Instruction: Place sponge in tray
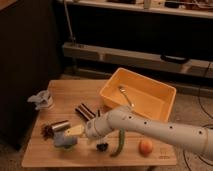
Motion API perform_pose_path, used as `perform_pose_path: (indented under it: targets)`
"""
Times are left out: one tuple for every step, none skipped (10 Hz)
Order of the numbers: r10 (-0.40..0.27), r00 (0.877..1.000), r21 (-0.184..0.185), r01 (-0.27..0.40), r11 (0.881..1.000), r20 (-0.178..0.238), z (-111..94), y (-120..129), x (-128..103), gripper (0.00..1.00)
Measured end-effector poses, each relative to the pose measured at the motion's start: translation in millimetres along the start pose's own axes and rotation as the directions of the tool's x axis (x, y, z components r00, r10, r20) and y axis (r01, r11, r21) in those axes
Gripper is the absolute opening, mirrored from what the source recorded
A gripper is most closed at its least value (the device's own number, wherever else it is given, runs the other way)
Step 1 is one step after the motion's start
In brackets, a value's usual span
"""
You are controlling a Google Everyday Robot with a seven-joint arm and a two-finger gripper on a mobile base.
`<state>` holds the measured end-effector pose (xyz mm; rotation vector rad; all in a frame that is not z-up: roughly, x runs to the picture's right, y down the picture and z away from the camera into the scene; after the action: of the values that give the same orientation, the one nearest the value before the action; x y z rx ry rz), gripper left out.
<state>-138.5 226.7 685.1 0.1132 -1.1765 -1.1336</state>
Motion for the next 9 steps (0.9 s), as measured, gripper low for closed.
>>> perform_pose_path:
  targets:
    - [-0.002, 1.0, 0.002, 0.002, 1.0, 0.008, 3, 0, 1, 0.8]
    - [-0.005, 1.0, 0.004, 0.005, 1.0, 0.016, 7, -1, 1, 0.8]
    - [-0.01, 1.0, 0.006, 0.01, 1.0, 0.027, 11, -2, 2, 0.78]
    - [-0.013, 0.999, 0.008, 0.013, 1.0, 0.036, 15, -2, 3, 0.69]
    - [-0.015, 0.999, 0.012, 0.015, 1.0, 0.046, 18, -2, 5, 0.58]
    - [-0.019, 0.998, 0.014, 0.018, 1.0, 0.057, 21, -3, 5, 0.48]
    - [-0.023, 0.997, 0.015, 0.022, 1.0, 0.067, 24, -4, 5, 0.38]
    - [-0.026, 0.997, 0.015, 0.025, 1.0, 0.076, 27, -5, 6, 0.28]
    - [-0.028, 0.997, 0.012, 0.027, 1.0, 0.078, 28, -4, 6, 0.2]
